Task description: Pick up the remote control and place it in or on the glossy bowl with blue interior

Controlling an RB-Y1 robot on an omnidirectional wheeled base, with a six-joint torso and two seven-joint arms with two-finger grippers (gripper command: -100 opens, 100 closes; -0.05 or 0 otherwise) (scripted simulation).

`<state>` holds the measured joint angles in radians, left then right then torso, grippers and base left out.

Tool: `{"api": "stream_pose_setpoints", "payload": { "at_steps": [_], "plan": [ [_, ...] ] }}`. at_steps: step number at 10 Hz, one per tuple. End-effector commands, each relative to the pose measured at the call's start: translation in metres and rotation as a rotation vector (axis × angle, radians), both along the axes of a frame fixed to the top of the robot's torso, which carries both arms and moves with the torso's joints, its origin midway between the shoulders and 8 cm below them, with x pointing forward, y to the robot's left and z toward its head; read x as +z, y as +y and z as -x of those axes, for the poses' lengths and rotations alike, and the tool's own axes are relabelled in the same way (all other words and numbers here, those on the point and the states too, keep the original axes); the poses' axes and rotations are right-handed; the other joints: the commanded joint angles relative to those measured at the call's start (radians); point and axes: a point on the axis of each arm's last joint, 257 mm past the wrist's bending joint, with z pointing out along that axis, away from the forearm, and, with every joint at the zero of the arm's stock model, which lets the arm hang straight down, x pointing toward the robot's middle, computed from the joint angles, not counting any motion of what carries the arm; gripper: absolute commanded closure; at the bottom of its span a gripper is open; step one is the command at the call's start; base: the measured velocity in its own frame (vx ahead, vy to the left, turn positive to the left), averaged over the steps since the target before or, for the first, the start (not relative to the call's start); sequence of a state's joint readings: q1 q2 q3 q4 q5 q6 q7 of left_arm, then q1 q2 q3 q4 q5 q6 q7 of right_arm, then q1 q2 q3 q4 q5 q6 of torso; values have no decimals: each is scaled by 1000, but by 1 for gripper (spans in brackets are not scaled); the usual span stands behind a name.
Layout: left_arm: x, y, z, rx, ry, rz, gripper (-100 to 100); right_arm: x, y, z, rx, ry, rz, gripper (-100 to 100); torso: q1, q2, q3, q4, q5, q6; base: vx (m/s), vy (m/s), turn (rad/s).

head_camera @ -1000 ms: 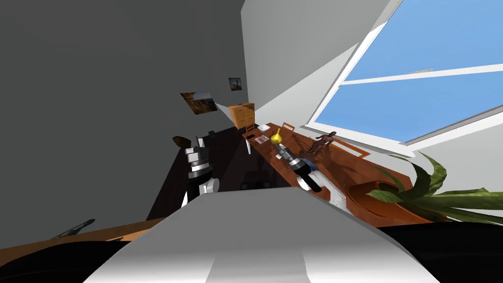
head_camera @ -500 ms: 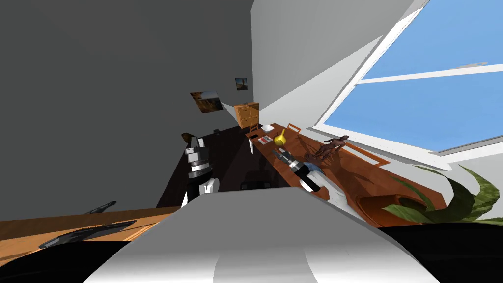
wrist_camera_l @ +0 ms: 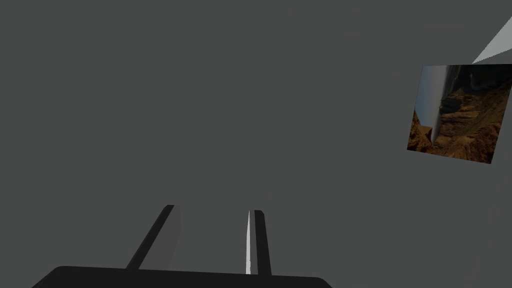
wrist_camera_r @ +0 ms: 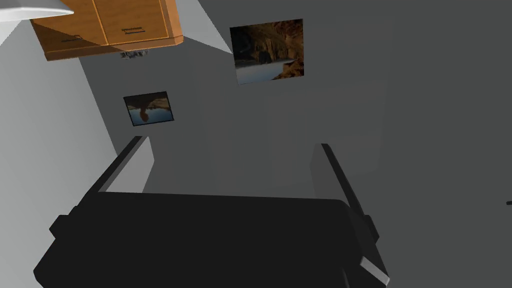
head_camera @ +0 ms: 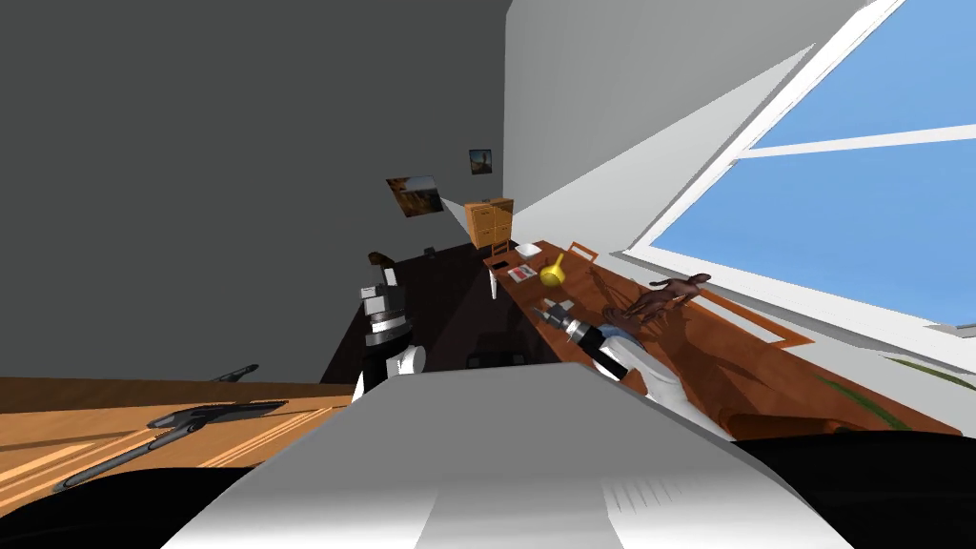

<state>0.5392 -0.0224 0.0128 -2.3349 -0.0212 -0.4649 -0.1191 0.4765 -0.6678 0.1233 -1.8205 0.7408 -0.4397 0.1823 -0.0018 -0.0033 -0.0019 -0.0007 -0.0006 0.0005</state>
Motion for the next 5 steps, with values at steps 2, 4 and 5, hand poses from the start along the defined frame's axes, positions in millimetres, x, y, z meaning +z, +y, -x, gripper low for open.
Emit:
{"api": "stream_pose_setpoints", "payload": {
  "at_steps": [2,4,5],
  "plan": [
    [0,0,0,0,0,0,0,-34,-16,17,50,50,155,-100,0,0,0,0,0,0,28,-15,170],
    [0,0,0,0,0,0,0,-60,-29,31,87,86,256,-100,0,0,0,0,0,1,30,-16,179],
    [0,0,0,0,0,0,0,-62,-29,32,95,84,275,-100,0,-1,0,0,0,0,30,-16,90]
  ]
}}
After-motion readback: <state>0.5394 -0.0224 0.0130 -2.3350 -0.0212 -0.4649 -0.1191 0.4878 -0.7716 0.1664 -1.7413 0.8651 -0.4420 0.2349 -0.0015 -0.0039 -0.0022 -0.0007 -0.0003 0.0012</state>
